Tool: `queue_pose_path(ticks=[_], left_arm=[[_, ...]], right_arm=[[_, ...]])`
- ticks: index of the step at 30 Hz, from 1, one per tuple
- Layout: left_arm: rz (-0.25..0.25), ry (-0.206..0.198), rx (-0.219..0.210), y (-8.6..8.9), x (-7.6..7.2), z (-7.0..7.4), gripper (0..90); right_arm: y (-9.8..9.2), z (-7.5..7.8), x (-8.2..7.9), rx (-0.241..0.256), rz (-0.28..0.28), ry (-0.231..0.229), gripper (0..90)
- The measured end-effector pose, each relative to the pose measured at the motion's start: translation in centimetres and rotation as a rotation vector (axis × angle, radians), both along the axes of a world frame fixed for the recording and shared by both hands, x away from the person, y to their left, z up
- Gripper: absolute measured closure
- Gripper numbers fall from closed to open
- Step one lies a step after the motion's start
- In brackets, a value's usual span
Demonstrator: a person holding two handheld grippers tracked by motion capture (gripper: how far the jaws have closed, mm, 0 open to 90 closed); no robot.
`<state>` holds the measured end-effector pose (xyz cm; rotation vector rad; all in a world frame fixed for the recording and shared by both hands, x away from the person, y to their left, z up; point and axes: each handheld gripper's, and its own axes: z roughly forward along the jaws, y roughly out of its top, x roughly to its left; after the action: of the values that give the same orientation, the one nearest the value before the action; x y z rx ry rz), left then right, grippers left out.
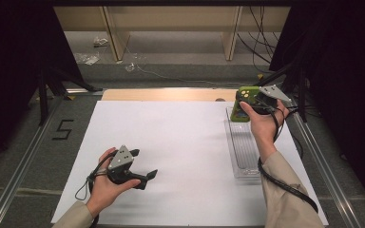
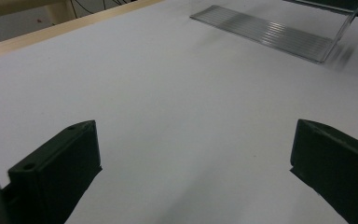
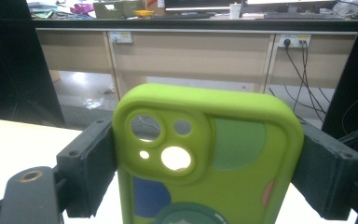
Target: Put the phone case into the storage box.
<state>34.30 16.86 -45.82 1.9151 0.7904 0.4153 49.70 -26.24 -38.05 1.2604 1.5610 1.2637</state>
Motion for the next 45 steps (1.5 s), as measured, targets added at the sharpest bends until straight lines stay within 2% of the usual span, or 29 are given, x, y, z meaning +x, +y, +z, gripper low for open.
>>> queue_pose_path(ticks=[45], left_arm=[[0.002,0.003,-0.001,0.0,0.0,0.0,0.8]], right_arm=[[0.0,-0.9,1.8,-0.019,-0.028,0.026,17.1]])
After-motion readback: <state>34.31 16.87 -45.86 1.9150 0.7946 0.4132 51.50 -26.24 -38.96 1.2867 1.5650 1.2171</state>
